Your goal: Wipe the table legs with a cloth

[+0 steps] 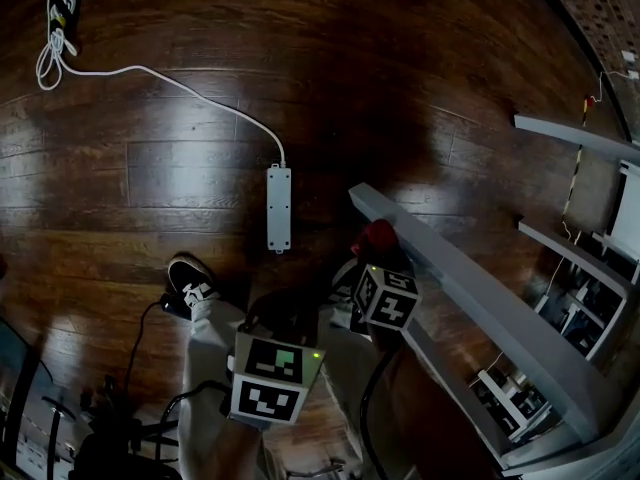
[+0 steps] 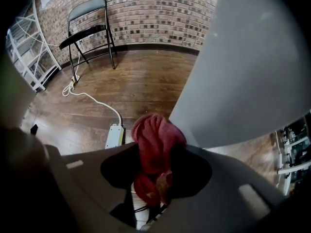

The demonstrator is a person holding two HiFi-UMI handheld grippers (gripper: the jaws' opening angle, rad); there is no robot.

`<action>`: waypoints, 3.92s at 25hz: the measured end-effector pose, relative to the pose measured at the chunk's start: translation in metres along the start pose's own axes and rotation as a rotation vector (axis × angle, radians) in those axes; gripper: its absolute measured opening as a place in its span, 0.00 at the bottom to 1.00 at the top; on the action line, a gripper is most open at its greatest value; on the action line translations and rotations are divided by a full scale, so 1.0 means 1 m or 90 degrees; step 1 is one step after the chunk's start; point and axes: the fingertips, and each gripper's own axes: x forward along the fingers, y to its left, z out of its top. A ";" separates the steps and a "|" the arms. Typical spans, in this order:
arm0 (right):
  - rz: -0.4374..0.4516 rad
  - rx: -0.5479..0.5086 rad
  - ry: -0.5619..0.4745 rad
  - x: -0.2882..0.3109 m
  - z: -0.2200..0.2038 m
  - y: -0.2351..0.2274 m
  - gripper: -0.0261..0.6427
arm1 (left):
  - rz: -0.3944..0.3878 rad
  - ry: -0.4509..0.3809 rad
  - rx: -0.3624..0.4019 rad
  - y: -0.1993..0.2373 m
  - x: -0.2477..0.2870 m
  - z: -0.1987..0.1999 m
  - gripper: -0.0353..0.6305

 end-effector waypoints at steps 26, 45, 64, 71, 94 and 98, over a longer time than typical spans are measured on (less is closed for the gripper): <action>-0.013 -0.007 0.006 0.066 -0.023 0.001 0.25 | 0.044 0.070 0.057 0.040 0.015 0.009 0.06; -0.033 -0.016 0.016 0.117 -0.034 0.008 0.25 | 0.037 0.110 0.150 0.058 0.017 0.029 0.06; -0.033 -0.001 0.021 0.153 -0.036 0.014 0.25 | 0.010 0.113 0.217 0.044 0.023 0.047 0.06; -0.019 0.131 0.001 0.161 -0.027 0.019 0.25 | 0.009 0.118 0.226 0.045 0.024 0.047 0.06; 0.064 0.807 -0.204 0.161 0.013 0.002 0.26 | 0.005 0.118 0.262 0.034 0.027 0.055 0.06; 0.062 0.806 -0.190 0.153 0.011 0.002 0.26 | -0.001 0.114 0.253 0.031 0.028 0.051 0.06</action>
